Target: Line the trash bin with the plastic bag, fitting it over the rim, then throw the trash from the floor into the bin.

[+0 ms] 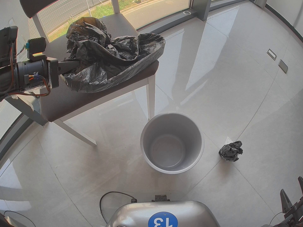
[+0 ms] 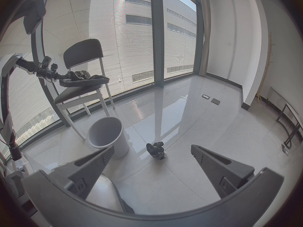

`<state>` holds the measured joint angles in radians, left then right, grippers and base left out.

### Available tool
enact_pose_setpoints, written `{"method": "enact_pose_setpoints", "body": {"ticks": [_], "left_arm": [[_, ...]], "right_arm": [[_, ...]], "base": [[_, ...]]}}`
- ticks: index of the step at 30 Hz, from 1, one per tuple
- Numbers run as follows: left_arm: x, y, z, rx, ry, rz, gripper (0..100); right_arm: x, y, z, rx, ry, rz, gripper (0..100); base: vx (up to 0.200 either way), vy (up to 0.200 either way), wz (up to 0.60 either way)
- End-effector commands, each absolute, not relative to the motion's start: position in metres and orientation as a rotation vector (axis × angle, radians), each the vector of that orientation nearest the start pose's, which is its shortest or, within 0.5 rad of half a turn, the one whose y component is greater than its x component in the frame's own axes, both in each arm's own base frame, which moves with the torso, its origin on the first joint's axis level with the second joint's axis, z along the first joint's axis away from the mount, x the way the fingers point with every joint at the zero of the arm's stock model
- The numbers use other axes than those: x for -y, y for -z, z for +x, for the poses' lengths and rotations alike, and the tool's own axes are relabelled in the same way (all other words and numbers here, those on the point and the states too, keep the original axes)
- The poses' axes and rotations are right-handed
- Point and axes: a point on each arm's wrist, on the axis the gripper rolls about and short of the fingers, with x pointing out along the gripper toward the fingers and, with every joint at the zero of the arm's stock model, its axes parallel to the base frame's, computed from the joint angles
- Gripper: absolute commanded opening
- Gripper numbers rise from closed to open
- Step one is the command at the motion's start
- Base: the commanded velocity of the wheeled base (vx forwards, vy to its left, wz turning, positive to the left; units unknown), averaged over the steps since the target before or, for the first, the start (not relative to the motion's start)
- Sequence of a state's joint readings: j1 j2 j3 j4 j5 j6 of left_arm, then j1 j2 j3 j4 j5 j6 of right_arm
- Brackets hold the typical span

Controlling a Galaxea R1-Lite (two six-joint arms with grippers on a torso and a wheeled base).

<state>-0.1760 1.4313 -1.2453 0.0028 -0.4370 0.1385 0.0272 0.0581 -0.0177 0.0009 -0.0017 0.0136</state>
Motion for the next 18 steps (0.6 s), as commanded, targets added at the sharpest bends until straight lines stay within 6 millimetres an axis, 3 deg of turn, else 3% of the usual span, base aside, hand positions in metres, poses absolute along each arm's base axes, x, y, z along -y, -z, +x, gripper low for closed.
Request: {"method": "enact_pose_setpoints", "body": {"ticks": [1, 8, 9, 12, 14, 18], "left_arm": [[0.059, -0.317, 0.234, -0.154, 0.653, 0.110, 0], [0.083, -0.329, 0.217, -0.108, 0.710, 0.117, 0], [0.086, -0.333, 0.214, -0.099, 0.728, 0.100, 0], [0.102, -0.345, 0.207, -0.077, 0.798, 0.050, 0], [0.110, -0.352, 0.206, -0.058, 0.829, 0.041, 0], [0.122, -0.362, 0.208, -0.027, 0.870, 0.037, 0]], "right_arm": [[0.001, -0.077, -0.018, -0.063, -0.026, 0.011, 100], [0.000, -0.080, -0.017, -0.076, -0.124, -0.063, 100], [-0.001, -0.091, -0.018, -0.053, -0.146, -0.051, 100], [-0.002, -0.157, -0.012, -0.075, -0.190, 0.161, 100], [-0.003, -0.173, -0.003, -0.148, -0.187, 0.260, 100], [-0.005, -0.176, 0.013, -0.247, -0.274, 0.137, 100]], "base": [[0.000, 0.000, 0.00], [0.000, 0.000, 0.00], [0.000, 0.000, 0.00], [0.000, 0.000, 0.00], [0.000, 0.000, 0.00], [0.000, 0.000, 0.00]]}}
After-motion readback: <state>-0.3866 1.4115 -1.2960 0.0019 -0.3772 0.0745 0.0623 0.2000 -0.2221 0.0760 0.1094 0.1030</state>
